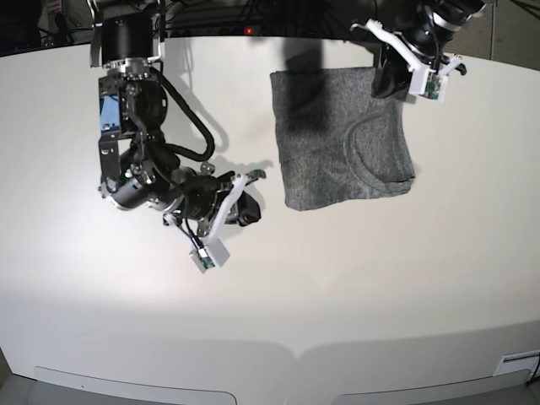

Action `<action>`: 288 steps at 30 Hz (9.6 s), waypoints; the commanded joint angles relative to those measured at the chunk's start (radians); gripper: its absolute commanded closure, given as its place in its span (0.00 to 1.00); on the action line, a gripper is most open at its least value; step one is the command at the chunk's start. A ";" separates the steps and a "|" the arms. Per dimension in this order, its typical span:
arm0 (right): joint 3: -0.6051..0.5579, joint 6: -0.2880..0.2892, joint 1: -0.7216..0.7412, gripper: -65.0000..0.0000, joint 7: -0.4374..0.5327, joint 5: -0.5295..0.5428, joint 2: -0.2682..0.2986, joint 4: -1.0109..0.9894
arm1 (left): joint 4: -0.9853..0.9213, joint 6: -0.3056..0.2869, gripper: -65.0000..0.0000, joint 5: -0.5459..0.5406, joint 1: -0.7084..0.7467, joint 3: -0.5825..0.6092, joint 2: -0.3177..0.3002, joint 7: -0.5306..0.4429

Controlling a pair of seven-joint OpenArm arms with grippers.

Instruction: Fold the T-shirt properly

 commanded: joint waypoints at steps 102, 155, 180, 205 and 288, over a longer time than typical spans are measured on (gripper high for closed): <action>-0.089 0.035 0.129 1.00 0.293 -0.642 -0.163 -0.449 | -0.397 -0.032 0.80 -0.179 -0.349 -0.014 -0.252 0.087; -0.038 0.110 0.173 1.00 0.256 -0.507 -0.253 -0.474 | -0.589 -0.110 0.87 -0.275 -0.531 -0.175 -0.103 0.064; -0.037 0.110 -0.413 1.00 0.160 -0.461 -0.183 0.209 | -0.589 -0.378 0.87 -0.270 -0.539 -0.175 0.128 0.225; 0.281 0.110 -0.423 1.00 0.158 -0.401 -0.146 0.412 | -0.362 -0.358 1.00 -0.484 -0.357 -0.178 -0.269 0.179; -0.018 -0.196 -0.271 1.00 0.679 -0.421 0.114 -1.258 | -1.633 -0.219 1.00 0.178 -0.520 -0.266 0.048 -0.254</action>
